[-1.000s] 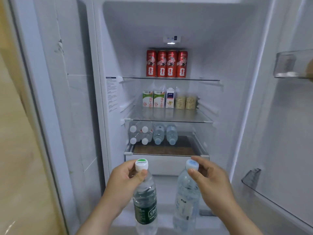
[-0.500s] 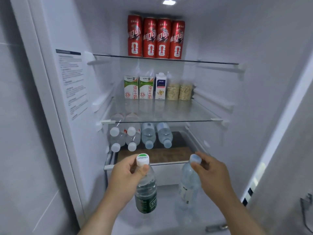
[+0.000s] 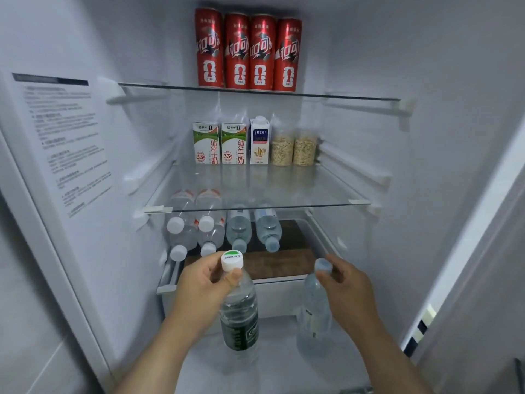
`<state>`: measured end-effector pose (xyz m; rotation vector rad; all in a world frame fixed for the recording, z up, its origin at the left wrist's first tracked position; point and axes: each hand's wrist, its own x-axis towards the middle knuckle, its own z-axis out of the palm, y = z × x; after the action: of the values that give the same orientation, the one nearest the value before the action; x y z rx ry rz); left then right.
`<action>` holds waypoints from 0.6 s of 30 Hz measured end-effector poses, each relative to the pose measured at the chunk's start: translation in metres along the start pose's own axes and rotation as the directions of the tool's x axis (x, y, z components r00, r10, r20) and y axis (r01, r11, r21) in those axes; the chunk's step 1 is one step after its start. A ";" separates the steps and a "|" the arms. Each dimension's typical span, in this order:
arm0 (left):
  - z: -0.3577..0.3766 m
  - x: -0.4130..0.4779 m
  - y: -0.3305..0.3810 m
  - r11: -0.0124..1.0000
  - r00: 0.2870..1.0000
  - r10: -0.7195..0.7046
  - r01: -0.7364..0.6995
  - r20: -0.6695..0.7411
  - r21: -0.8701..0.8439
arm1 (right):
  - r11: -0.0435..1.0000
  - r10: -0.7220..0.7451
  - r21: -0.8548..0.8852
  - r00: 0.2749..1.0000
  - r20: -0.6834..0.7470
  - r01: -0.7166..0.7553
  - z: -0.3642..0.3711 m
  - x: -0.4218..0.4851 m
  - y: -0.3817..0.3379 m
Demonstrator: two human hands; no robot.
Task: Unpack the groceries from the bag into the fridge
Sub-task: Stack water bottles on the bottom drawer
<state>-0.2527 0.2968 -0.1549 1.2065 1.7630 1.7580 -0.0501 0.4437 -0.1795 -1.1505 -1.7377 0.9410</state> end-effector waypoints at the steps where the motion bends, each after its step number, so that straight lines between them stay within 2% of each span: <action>1: 0.000 0.001 0.000 1.000 1.000 -0.002 0.002 0.002 0.000 | 1.000 -0.002 0.004 1.000 0.008 0.002 0.000 0.001 0.000; 11: 0.000 0.009 0.000 0.999 1.000 0.018 -0.019 -0.018 -0.029 | 1.000 -0.008 -0.012 0.999 0.039 0.009 0.003 0.008 0.010; 15: 0.000 0.009 0.003 0.999 0.999 0.035 -0.037 -0.037 -0.039 | 0.998 -0.025 -0.058 0.999 0.021 0.026 0.001 0.003 0.007; 18: -0.001 0.008 0.006 0.999 0.999 0.035 -0.036 -0.041 -0.040 | 0.995 -0.045 -0.089 0.997 0.061 0.050 0.000 0.000 0.006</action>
<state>-0.2557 0.3014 -0.1465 1.2012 1.7297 1.8414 -0.0484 0.4451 -0.1855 -1.1440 -1.8636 0.8824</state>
